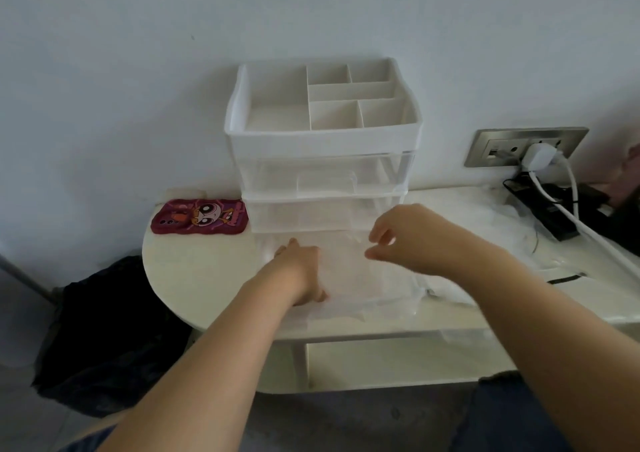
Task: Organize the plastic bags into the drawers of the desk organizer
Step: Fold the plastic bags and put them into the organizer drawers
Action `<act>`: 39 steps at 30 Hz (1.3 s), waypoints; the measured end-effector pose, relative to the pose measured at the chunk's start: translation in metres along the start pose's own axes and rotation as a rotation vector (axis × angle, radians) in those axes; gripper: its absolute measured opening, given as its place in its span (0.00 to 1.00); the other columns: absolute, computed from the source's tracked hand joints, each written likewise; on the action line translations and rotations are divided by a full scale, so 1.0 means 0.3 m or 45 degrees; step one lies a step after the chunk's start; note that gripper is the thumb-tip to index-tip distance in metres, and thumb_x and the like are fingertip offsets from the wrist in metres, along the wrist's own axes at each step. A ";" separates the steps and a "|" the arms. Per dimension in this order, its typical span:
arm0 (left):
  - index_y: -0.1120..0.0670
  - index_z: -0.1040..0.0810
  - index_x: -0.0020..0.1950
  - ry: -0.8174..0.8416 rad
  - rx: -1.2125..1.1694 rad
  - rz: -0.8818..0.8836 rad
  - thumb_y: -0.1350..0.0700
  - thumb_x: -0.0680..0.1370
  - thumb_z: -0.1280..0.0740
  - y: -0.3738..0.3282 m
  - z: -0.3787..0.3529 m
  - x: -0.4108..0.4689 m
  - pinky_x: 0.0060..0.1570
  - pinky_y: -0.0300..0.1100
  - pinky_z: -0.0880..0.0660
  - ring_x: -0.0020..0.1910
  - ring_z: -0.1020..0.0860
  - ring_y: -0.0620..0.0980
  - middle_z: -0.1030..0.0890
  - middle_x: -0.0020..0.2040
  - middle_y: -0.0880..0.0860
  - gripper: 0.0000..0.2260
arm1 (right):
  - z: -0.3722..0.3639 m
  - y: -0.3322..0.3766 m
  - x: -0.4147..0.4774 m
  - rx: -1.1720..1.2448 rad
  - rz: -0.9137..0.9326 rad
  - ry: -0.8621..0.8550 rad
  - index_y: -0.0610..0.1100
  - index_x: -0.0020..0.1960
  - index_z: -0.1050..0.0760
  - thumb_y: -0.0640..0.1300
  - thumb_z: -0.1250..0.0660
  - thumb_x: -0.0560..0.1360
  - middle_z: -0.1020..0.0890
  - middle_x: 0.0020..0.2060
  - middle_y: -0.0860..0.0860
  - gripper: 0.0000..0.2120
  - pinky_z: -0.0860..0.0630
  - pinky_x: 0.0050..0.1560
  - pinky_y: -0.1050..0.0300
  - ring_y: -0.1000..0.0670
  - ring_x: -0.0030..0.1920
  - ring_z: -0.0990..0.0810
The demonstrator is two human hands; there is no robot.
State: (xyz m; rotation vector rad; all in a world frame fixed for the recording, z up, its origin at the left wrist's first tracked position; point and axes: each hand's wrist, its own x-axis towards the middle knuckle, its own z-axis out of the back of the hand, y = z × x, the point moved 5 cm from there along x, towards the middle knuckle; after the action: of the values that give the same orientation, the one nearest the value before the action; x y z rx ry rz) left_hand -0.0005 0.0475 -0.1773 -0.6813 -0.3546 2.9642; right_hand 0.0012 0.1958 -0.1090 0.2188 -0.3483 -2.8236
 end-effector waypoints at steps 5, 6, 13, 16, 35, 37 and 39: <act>0.49 0.33 0.71 -0.336 -0.130 -0.200 0.54 0.78 0.35 -0.006 0.031 -0.053 0.65 0.42 0.36 0.68 0.32 0.49 0.33 0.71 0.50 0.22 | 0.032 -0.212 -0.119 -0.023 -0.267 0.202 0.42 0.40 0.18 0.50 0.34 0.75 0.16 0.34 0.51 0.12 0.24 0.38 0.64 0.55 0.35 0.18; 0.48 0.32 0.70 -0.376 -0.141 -0.251 0.53 0.79 0.36 -0.019 0.030 -0.064 0.65 0.43 0.35 0.67 0.31 0.48 0.32 0.70 0.49 0.20 | 0.021 -0.255 -0.150 -0.066 -0.328 0.300 0.42 0.40 0.18 0.50 0.34 0.76 0.16 0.34 0.51 0.13 0.24 0.38 0.63 0.54 0.34 0.19; 0.44 0.27 0.66 -0.598 -0.157 -0.458 0.50 0.79 0.39 -0.091 0.019 -0.122 0.58 0.39 0.33 0.63 0.29 0.42 0.28 0.66 0.41 0.14 | -0.092 -0.417 -0.242 -0.333 -0.436 0.504 0.40 0.66 0.32 0.45 0.46 0.82 0.29 0.66 0.44 0.16 0.33 0.64 0.55 0.46 0.65 0.29; 0.44 0.27 0.65 -0.631 -0.168 -0.478 0.51 0.80 0.39 -0.104 0.017 -0.132 0.59 0.39 0.32 0.63 0.29 0.41 0.28 0.65 0.41 0.14 | -0.118 -0.454 -0.213 -0.229 -0.426 0.307 0.38 0.75 0.45 0.42 0.49 0.82 0.42 0.75 0.42 0.23 0.41 0.71 0.53 0.44 0.73 0.40; 0.42 0.27 0.64 -0.604 -0.166 -0.460 0.50 0.80 0.40 -0.094 0.003 -0.129 0.56 0.35 0.34 0.63 0.30 0.39 0.28 0.65 0.39 0.13 | -0.108 -0.419 -0.181 -0.256 -0.341 -0.205 0.46 0.51 0.20 0.34 0.42 0.74 0.20 0.44 0.47 0.15 0.30 0.37 0.59 0.45 0.42 0.21; 0.42 0.27 0.64 -0.609 -0.163 -0.459 0.49 0.80 0.40 -0.093 0.005 -0.130 0.55 0.35 0.35 0.63 0.30 0.39 0.28 0.65 0.38 0.13 | -0.092 -0.410 -0.193 -0.206 -0.326 -0.242 0.45 0.50 0.20 0.37 0.42 0.75 0.20 0.43 0.48 0.13 0.29 0.38 0.58 0.45 0.42 0.21; 0.42 0.27 0.64 -0.614 -0.163 -0.456 0.50 0.80 0.40 -0.093 0.008 -0.134 0.55 0.35 0.35 0.63 0.30 0.39 0.28 0.65 0.38 0.13 | -0.066 -0.403 -0.207 -0.096 -0.314 -0.282 0.46 0.48 0.20 0.41 0.39 0.76 0.19 0.44 0.49 0.10 0.27 0.41 0.58 0.47 0.44 0.21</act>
State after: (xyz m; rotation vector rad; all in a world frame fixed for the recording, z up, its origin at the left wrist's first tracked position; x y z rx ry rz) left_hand 0.0354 0.0688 -0.1516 0.1007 -0.6255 2.7338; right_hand 0.0318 0.3226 -0.1523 -0.0736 -0.2774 -3.1069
